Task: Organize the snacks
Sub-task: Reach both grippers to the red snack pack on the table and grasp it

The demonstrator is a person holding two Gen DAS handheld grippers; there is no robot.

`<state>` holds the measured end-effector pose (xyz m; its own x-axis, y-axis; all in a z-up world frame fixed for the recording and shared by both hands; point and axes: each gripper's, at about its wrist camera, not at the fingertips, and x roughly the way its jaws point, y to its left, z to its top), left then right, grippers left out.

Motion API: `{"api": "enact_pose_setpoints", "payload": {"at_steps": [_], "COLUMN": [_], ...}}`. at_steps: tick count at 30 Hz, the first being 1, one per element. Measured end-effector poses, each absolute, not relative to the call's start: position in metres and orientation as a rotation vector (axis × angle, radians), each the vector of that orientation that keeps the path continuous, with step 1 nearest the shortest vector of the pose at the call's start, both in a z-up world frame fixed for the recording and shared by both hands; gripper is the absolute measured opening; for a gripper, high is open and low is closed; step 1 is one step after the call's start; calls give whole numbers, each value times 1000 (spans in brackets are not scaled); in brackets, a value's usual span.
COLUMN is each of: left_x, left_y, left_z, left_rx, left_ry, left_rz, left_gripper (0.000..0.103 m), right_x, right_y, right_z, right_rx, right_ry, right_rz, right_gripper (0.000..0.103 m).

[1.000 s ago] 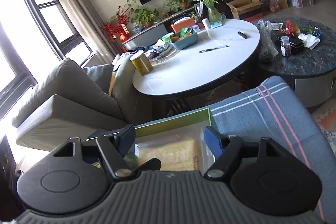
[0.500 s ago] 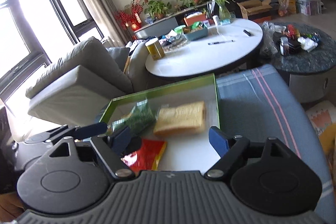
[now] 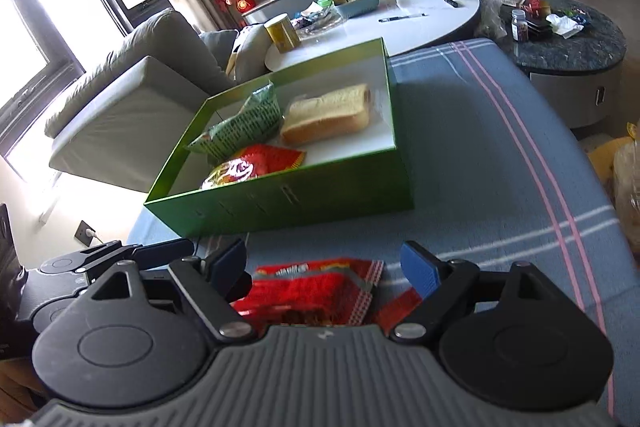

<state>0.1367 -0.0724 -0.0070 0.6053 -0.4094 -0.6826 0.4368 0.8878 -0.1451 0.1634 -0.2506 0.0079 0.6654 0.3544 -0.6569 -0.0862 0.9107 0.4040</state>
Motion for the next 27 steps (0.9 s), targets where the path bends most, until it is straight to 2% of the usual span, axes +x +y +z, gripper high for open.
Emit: {"api": "enact_pose_setpoints", "payload": {"at_steps": [7,22,27], "left_x": [124,125,128], "left_y": [-85,-92,-91], "left_z": [-12,-28,-30], "left_rx": [77,88,80], "left_ry": [806,862,868], "left_rz": [-528,-524,-520], "left_gripper": [79,79,79], "right_x": [156,157,159], "right_y": [-252,-255,-254], "right_z": [-6,-17,-19], "right_rx": [382,342,345], "right_ry": [874,887,909], "right_rz": [260,277,298], "right_gripper": [74,73,65]}}
